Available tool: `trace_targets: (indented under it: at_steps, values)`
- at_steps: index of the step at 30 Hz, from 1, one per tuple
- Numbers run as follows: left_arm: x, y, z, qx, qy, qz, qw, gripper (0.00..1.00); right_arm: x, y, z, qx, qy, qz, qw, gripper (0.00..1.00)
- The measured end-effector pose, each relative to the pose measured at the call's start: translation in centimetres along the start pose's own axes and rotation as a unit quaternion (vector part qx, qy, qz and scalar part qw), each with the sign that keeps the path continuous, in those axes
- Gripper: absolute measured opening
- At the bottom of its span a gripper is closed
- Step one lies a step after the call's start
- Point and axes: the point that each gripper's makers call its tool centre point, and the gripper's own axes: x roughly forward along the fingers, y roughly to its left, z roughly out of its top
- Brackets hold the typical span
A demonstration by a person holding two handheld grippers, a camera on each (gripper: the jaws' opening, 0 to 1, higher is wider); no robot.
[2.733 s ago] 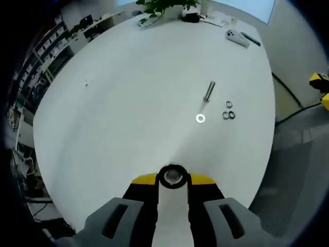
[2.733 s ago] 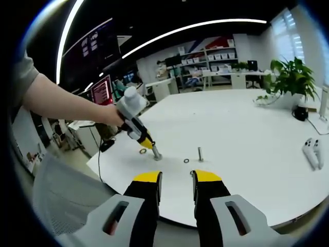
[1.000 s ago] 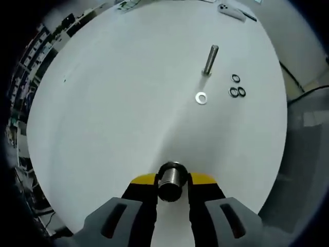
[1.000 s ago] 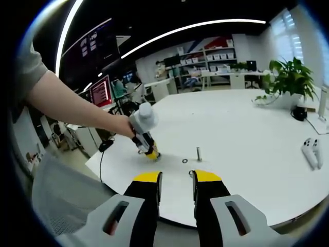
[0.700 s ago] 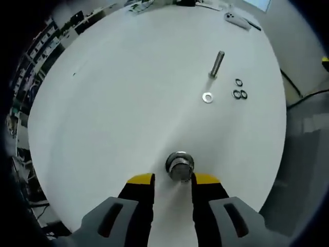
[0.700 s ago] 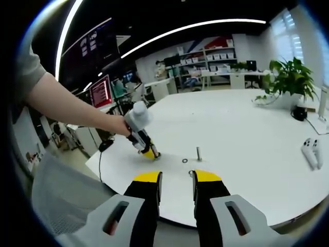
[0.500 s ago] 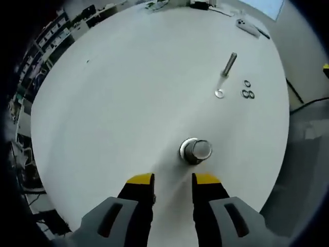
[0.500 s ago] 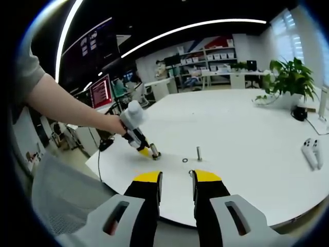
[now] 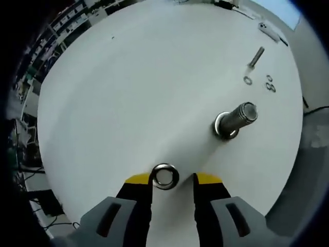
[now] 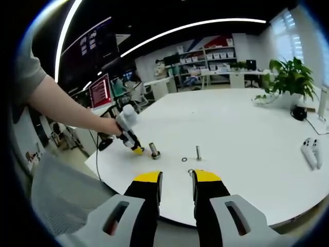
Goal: Place the washer onto the threaded stud by aligning its center hole with the stud, sliding it down to the base, and recovering from edge contact or off-axis alignment until the washer reaches the visible bottom stop.
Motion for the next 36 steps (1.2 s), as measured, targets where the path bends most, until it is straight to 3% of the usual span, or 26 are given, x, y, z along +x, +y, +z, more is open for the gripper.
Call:
trace_targets:
  at_steps: [10,14,20,29,36]
  values:
    - [0.2,1.0,0.0,0.013,0.005,0.005,0.9999,0.29,0.0,-0.2,-0.1,0.001,0.003,-0.004,1.0000,0.26]
    - [0.3,0.5,-0.1,0.000,0.010,-0.023,0.9997,0.24,0.0,-0.2,-0.1,0.000,0.003,-0.005,1.0000,0.26]
    - [0.3,0.4,-0.2,-0.007,0.005,-0.021,0.9997,0.22,0.1,-0.1,-0.2,-0.001,0.006,-0.003,1.0000,0.25]
    - [0.1,-1.3,-0.9,-0.010,0.011,-0.016,0.9998,0.21,0.1,0.0,-0.2,-0.002,0.007,-0.002,1.0000,0.25]
    - [0.0,-4.2,-1.5,0.005,0.025,-0.012,0.9996,0.21,0.2,0.1,-0.3,-0.002,0.010,0.002,0.9999,0.25]
